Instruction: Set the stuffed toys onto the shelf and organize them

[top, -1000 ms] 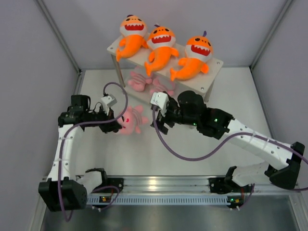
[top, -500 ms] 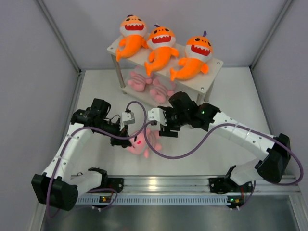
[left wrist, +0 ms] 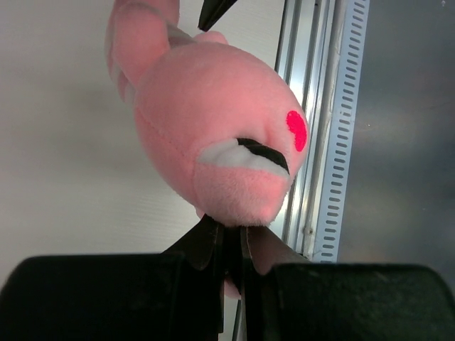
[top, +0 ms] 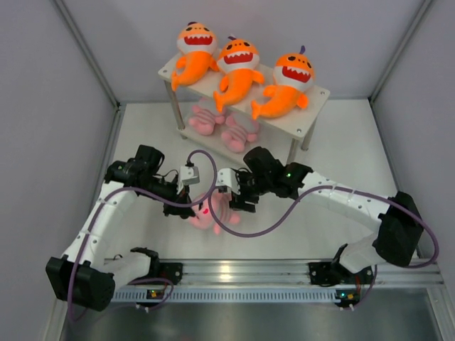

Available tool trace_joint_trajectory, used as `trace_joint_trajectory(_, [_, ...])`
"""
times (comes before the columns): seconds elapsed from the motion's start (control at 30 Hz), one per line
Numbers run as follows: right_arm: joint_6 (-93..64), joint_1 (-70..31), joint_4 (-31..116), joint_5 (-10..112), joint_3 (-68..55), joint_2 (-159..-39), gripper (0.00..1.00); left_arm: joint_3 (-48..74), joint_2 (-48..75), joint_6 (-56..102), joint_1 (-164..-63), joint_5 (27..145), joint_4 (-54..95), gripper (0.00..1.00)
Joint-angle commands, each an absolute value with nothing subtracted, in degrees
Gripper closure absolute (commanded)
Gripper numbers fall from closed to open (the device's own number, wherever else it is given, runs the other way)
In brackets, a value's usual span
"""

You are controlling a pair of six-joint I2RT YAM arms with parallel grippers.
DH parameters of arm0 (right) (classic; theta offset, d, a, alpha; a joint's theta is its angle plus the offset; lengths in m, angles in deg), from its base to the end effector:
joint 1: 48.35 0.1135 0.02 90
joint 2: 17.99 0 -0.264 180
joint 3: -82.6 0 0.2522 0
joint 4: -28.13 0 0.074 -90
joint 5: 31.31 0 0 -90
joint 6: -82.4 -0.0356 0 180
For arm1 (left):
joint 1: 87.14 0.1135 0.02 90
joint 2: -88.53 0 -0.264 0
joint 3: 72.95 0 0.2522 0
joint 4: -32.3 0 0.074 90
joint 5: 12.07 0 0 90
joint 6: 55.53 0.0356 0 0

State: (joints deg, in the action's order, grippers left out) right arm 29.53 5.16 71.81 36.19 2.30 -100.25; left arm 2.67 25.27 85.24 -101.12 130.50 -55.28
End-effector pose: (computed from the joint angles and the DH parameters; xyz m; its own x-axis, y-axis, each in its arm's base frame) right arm 0.1741 0.2583 0.2900 0.2054 -0.6601 -0.7226 -0.9757 -0.0804 -0.2039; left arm 0.1600 -0.0690 0.3108 -0.3274 0.5667 -0.7561 0.9440 0.1611 -0.2880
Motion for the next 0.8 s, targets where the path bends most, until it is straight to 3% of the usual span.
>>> trace_joint_trajectory(0.0, [25.81, 5.96, 64.67, 34.42, 3.18, -101.4, 0.32, 4.88, 25.95, 86.94, -101.38, 133.38, -56.43, 1.0])
trace_joint_trajectory(0.17, [23.52, 5.96, 62.47, 36.18, 4.5, -101.93, 0.5, 4.79, 25.78, 87.12, -101.38, 133.38, -56.43, 1.0])
trace_joint_trajectory(0.4, [22.64, 6.14, 61.32, 40.06, 6.7, -101.58, 0.53, 4.7, 26.22, 87.47, -101.38, 133.38, -56.51, 1.0])
trace_joint_trajectory(0.5, [20.97, 6.14, 61.14, 39.88, 6.62, -101.4, 0.78, 4.97, 26.04, 87.21, -101.38, 133.21, -56.51, 1.0])
trace_joint_trajectory(0.53, [20.19, 6.23, 61.23, 39.88, 6.35, -101.4, 0.82, 5.31, 25.87, 87.3, -101.29, 132.86, -56.51, 0.99])
trace_joint_trajectory(0.57, [18.35, 6.14, 60.88, 39.8, 6.0, -100.88, 0.94, 6.01, 25.43, 86.77, -101.38, 131.55, -56.43, 0.79])
trace_joint_trajectory(0.6, [17.2, 6.23, 60.88, 39.97, 6.17, -100.88, 1.0, 6.19, 25.16, 86.33, -101.29, 130.49, -56.34, 0.75])
trace_joint_trajectory(0.7, [10.97, 6.31, 57.29, 40.58, 8.89, -98.34, 1.0, 6.72, 23.59, 84.4, -101.29, 127.68, -56.34, 0.67])
trace_joint_trajectory(0.77, [5.54, 6.23, 53.78, 40.76, 12.3, -95.52, 1.0, 6.99, 22.62, 82.83, -101.29, 126.36, -56.43, 0.54])
